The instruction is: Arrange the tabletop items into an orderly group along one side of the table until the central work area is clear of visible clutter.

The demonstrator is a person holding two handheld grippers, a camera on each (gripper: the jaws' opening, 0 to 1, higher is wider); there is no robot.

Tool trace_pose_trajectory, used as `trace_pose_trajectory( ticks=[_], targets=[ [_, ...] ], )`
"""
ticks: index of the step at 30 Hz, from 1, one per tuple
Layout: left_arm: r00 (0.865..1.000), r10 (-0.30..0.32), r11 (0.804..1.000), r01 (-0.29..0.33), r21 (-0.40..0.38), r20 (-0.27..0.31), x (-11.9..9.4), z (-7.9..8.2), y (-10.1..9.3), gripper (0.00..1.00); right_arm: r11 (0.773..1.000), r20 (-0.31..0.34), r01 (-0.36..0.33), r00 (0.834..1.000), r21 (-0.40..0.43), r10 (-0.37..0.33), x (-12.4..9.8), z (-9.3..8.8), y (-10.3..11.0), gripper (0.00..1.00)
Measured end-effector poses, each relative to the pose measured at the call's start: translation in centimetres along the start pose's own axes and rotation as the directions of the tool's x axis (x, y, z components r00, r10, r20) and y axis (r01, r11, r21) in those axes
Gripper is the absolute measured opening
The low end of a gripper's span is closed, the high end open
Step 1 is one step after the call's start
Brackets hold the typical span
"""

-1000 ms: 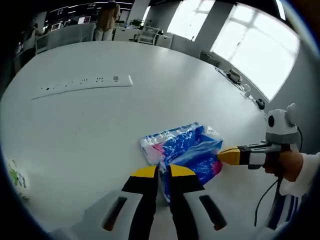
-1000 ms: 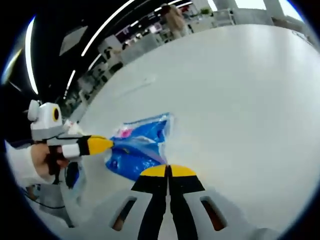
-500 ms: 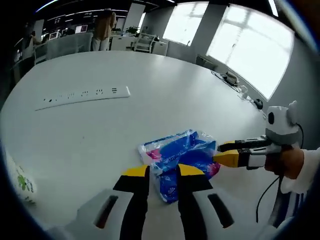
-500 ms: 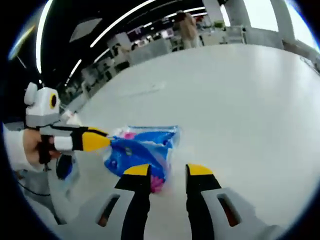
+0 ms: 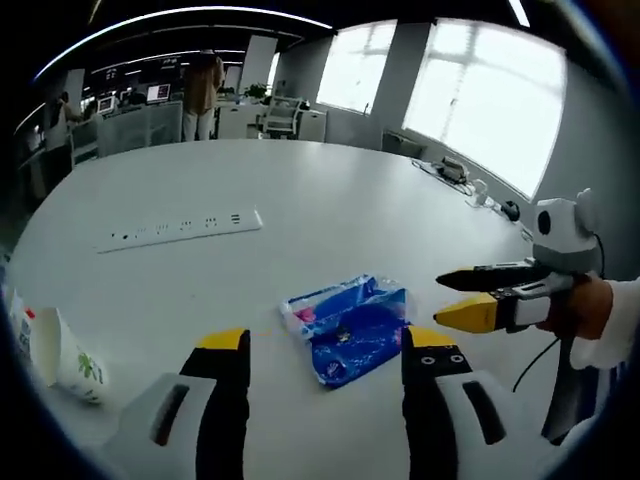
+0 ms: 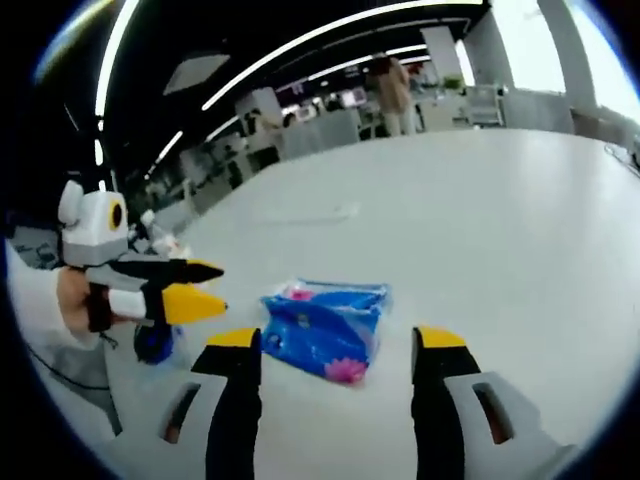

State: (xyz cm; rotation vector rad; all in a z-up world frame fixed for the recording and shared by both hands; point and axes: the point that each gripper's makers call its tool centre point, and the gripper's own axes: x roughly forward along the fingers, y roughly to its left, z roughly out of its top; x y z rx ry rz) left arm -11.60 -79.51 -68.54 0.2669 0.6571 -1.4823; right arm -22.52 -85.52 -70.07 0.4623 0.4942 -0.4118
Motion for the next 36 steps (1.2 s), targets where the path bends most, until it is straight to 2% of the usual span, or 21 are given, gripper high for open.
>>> trace_pose_trajectory(
  ticks=[8,15,20,29,32,36],
  targets=[
    [0.999,0.006,1.0,-0.006,0.0,0.033,-2.5,0.1,-0.1,0.6,1.0,0.014,-0.003,1.0,0.001,0.003,-2.3,-0.6,1.6,0.61],
    [0.999,0.019,1.0,-0.018,-0.013,0.029,-4.7,-1.5,0.2,0.59,1.0,-0.003,-0.015,1.0,0.021,0.016,-3.2,-2.0,2.9,0.6],
    [0.999,0.034,0.999,-0.034,-0.028,0.021,-6.0,-2.3,1.0,0.58,0.999,-0.003,-0.031,1.0,0.032,0.031,-3.7,-2.2,3.7,0.6],
    [0.998,0.053,0.998,-0.052,-0.031,0.026,-7.1,-2.8,2.2,0.57,0.998,-0.005,-0.045,0.999,0.034,0.045,-3.4,-2.2,4.4,0.58],
    [0.998,0.042,0.999,-0.041,-0.014,0.047,-8.0,-2.5,1.9,0.57,0.998,-0.007,-0.044,0.999,0.038,0.045,-3.5,-2.2,4.6,0.58],
    [0.998,0.042,0.999,-0.042,-0.005,0.055,-9.2,-2.9,2.0,0.56,0.997,0.001,-0.047,0.999,0.053,0.047,-3.8,-2.4,4.7,0.56]
  ],
)
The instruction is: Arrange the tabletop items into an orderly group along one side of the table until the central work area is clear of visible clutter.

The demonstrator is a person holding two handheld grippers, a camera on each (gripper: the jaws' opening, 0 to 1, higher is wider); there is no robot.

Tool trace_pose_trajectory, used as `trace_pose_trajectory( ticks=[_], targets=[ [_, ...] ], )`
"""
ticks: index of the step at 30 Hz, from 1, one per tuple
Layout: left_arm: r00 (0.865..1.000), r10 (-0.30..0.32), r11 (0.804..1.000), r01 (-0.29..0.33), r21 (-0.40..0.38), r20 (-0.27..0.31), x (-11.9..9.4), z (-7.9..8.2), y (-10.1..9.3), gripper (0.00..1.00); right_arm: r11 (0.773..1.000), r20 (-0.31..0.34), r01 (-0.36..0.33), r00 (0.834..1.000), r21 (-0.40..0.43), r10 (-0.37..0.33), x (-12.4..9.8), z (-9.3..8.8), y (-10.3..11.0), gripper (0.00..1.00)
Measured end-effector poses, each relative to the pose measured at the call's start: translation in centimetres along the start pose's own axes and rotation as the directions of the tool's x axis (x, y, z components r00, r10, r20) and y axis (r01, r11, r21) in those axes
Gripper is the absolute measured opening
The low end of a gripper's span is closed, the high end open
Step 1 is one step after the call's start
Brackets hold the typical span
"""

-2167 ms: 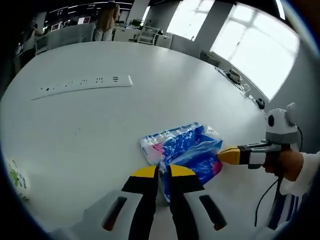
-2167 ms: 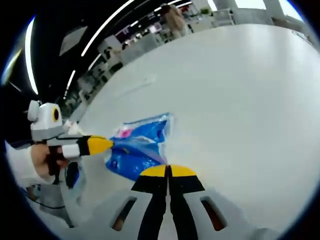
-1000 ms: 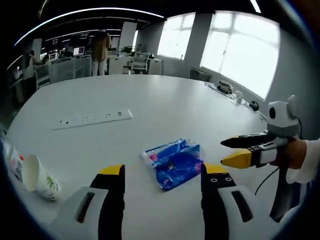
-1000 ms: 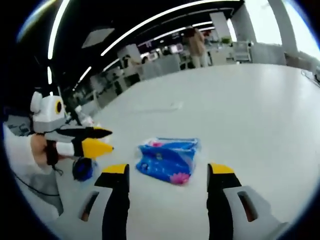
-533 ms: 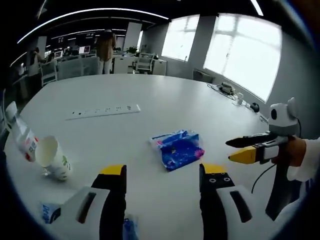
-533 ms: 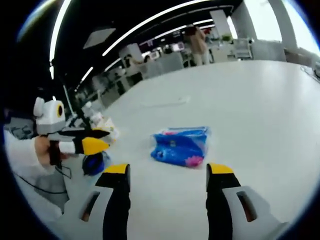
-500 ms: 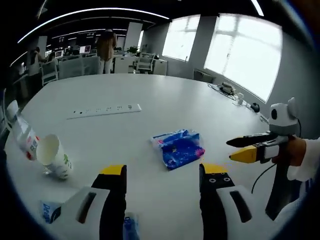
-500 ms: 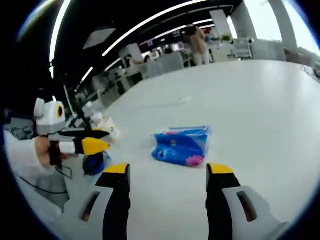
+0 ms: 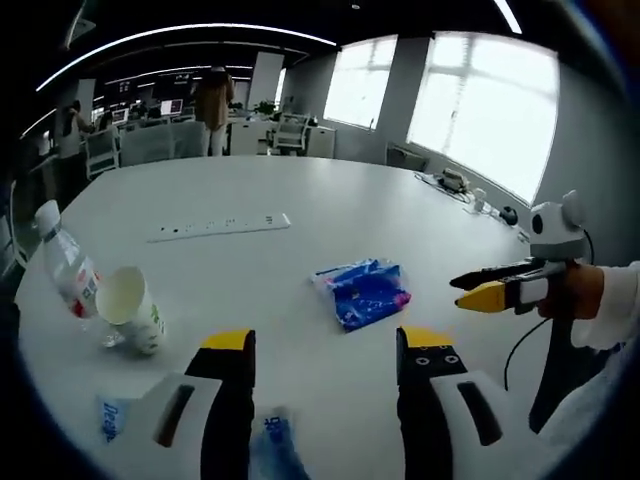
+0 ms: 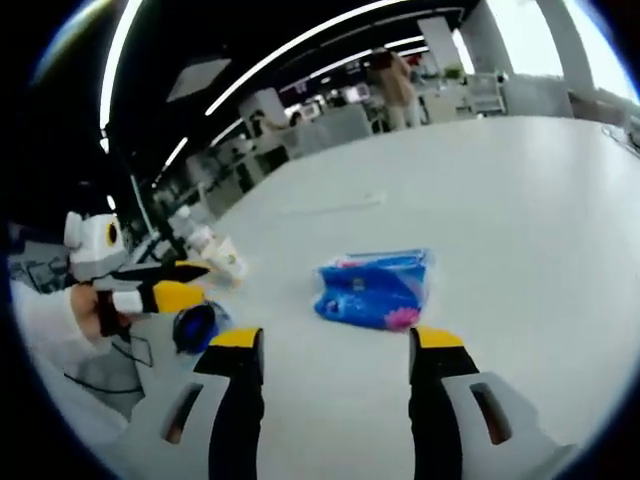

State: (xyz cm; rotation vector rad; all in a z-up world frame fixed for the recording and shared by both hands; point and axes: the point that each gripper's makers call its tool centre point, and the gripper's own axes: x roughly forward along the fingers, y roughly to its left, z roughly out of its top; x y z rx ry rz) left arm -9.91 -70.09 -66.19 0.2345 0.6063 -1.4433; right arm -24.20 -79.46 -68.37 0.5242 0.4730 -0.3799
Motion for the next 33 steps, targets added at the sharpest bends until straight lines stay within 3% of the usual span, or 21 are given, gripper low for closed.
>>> trace_pose_trajectory(
  ticks=[6,15,20,25,33],
  targets=[
    [0.999,0.036,0.999,-0.036,0.006,-0.008,-2.3,-1.7,1.4,0.56,1.0,-0.009,-0.002,1.0,0.027,0.002,-1.0,-1.6,0.2,0.54],
    [0.986,0.151,0.989,-0.151,0.005,-0.074,-6.7,-6.8,5.7,0.54,0.998,-0.035,-0.008,0.999,0.062,0.01,-2.4,-4.3,0.9,0.52],
    [0.978,0.186,0.982,-0.189,-0.027,-0.097,-8.2,-8.5,6.9,0.54,0.998,-0.042,0.001,0.999,0.063,0.002,-3.0,-5.0,1.1,0.52],
    [0.971,0.209,0.976,-0.215,-0.04,-0.113,-8.6,-9.3,7.7,0.53,0.997,-0.035,0.002,0.999,0.072,0.001,-3.2,-5.1,1.6,0.51],
    [0.969,0.212,0.973,-0.221,-0.063,-0.126,-7.8,-9.1,8.6,0.5,0.997,-0.03,-0.011,0.999,0.079,0.013,-3.0,-4.8,2.3,0.49]
  ],
)
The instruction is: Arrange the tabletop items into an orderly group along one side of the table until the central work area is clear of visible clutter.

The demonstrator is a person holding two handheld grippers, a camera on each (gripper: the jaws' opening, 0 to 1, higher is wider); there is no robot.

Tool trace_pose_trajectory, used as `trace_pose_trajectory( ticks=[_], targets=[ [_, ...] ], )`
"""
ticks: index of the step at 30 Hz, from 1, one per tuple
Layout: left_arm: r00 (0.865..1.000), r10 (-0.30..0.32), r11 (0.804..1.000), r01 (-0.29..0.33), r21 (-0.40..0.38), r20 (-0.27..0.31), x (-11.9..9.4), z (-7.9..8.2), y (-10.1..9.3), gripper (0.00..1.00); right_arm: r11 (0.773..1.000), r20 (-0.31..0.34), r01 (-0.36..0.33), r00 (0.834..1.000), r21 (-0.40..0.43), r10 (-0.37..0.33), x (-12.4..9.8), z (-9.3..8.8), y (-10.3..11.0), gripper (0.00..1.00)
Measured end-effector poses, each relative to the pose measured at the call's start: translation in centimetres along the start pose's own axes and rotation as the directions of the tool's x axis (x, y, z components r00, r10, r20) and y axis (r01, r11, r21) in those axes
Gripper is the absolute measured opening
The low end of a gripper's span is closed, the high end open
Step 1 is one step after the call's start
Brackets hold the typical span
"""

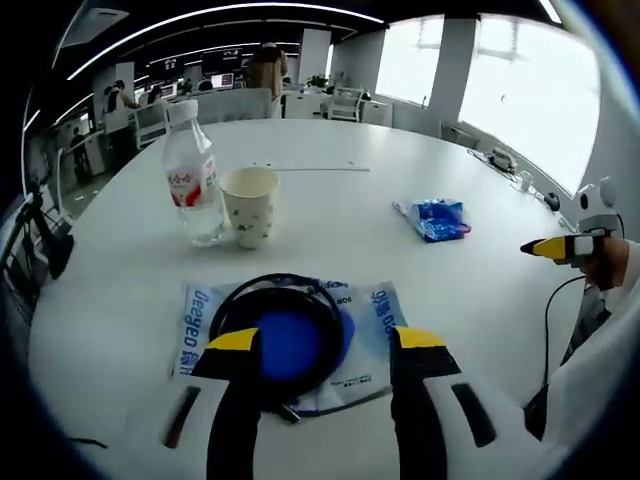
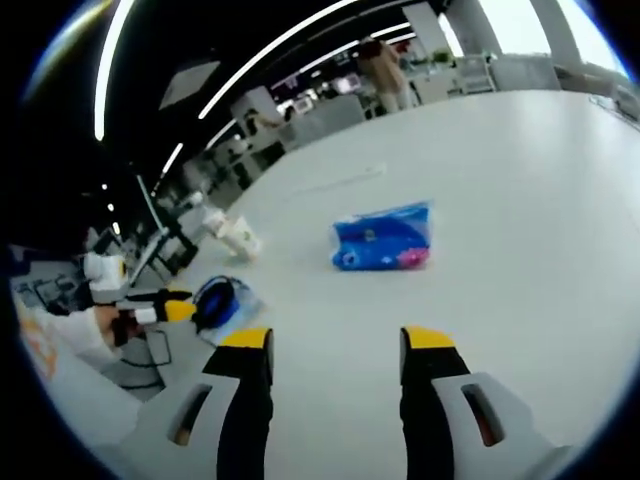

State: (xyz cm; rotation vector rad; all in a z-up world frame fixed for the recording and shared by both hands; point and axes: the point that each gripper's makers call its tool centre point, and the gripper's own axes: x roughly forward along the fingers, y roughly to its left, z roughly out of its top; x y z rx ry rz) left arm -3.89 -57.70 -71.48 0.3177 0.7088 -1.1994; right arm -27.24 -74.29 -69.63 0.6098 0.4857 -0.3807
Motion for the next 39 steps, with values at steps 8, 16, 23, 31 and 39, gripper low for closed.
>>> trace_pose_trajectory(
  ticks=[8,16,23,31,39],
  targets=[
    [0.995,0.005,0.998,0.001,0.055,-0.096,1.8,-2.1,0.2,0.44,0.999,0.006,0.017,1.0,0.037,-0.017,-0.6,-0.5,-0.6,0.47],
    [0.981,0.037,0.992,-0.014,0.123,-0.192,2.6,-4.2,0.9,0.27,0.999,0.006,0.013,1.0,0.044,-0.014,-0.7,-0.5,-0.3,0.45],
    [0.985,0.02,0.986,0.009,0.168,-0.17,2.6,-3.8,0.9,0.12,1.0,-0.006,0.0,1.0,0.03,0.0,-0.3,-0.7,0.2,0.43],
    [0.988,-0.01,0.995,0.026,0.099,-0.154,2.6,-2.6,0.2,0.04,1.0,-0.009,-0.015,1.0,0.021,0.016,-0.2,-0.5,0.7,0.41],
    [0.994,-0.104,0.992,0.101,-0.077,-0.035,0.6,1.2,-1.4,0.02,1.0,-0.005,-0.013,1.0,0.027,0.013,-0.2,-0.4,0.5,0.4]
  ],
)
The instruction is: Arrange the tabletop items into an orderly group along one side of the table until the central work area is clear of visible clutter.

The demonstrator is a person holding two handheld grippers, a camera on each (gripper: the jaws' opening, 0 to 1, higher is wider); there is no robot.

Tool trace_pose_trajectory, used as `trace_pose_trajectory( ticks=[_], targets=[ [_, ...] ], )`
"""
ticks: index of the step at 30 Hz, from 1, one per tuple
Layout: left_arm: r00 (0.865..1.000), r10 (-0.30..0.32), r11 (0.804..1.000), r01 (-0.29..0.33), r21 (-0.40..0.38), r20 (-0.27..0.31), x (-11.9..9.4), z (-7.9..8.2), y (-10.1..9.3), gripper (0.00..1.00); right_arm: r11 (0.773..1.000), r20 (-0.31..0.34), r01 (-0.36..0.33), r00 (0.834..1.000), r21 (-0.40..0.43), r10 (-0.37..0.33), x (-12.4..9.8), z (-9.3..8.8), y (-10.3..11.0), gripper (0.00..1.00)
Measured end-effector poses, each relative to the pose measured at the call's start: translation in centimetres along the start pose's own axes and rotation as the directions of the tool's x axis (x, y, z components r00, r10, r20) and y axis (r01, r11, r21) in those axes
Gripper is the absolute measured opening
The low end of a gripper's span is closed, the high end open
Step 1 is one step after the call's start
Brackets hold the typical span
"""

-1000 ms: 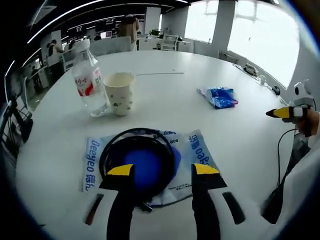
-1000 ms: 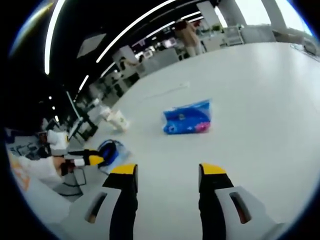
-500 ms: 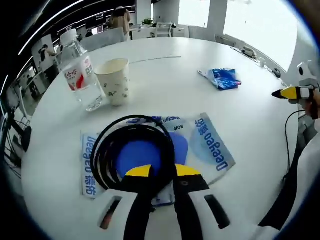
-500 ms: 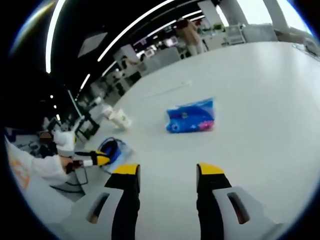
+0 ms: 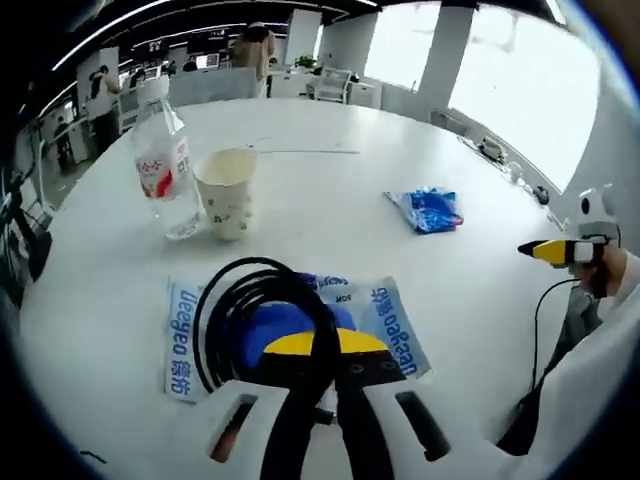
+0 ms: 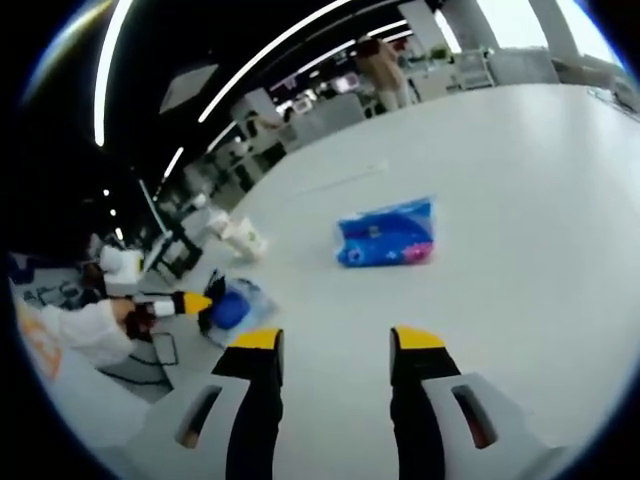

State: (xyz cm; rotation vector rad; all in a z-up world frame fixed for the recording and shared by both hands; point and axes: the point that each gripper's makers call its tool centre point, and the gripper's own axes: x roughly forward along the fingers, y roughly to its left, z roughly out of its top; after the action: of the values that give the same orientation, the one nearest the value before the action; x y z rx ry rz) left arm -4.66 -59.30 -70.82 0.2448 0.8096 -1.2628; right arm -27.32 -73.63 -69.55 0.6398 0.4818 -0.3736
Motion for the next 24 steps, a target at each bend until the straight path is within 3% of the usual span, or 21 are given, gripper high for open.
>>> trace_pose_trajectory(
  ticks=[4,6,11,13,17,18,21,22,24],
  targets=[
    [0.996,-0.043,0.997,0.048,-0.064,0.074,-1.2,1.6,-0.8,0.01,1.0,0.001,-0.008,1.0,-0.002,0.008,0.1,0.2,0.3,0.4],
    [0.988,-0.085,0.994,0.093,-0.054,0.128,-2.0,2.9,-1.7,0.01,1.0,0.0,-0.015,1.0,-0.005,0.015,0.2,0.3,0.5,0.4],
    [0.978,-0.112,0.992,0.119,-0.031,0.175,-3.7,4.7,-2.9,0.01,0.999,-0.009,-0.033,0.999,-0.01,0.033,0.6,0.2,1.0,0.4],
    [0.957,-0.173,0.983,0.182,-0.018,0.233,-4.8,6.3,-4.5,0.01,0.999,-0.011,-0.051,0.999,-0.003,0.051,0.7,0.3,1.5,0.4],
    [0.891,-0.315,0.942,0.335,-0.007,0.327,-6.5,9.2,-8.4,0.0,0.994,-0.005,-0.103,0.995,0.029,0.103,1.2,0.7,3.0,0.4],
    [0.872,-0.353,0.928,0.372,0.01,0.339,-6.7,9.8,-9.5,0.0,0.994,-0.011,-0.109,0.994,0.025,0.109,1.4,0.7,3.4,0.39],
    [0.845,-0.406,0.906,0.422,0.034,0.348,-6.9,10.7,-12.1,0.0,0.987,-0.034,-0.158,0.987,0.014,0.159,2.0,0.5,5.2,0.39],
    [0.825,-0.443,0.888,0.458,0.046,0.351,-6.9,11.0,-13.3,0.0,0.978,-0.023,-0.207,0.978,0.042,0.208,2.1,0.7,6.4,0.39],
    [0.801,-0.482,0.867,0.495,0.06,0.355,-6.9,11.2,-14.4,0.0,0.955,0.015,-0.272,0.962,0.117,0.272,2.1,1.5,8.0,0.4]
  ],
)
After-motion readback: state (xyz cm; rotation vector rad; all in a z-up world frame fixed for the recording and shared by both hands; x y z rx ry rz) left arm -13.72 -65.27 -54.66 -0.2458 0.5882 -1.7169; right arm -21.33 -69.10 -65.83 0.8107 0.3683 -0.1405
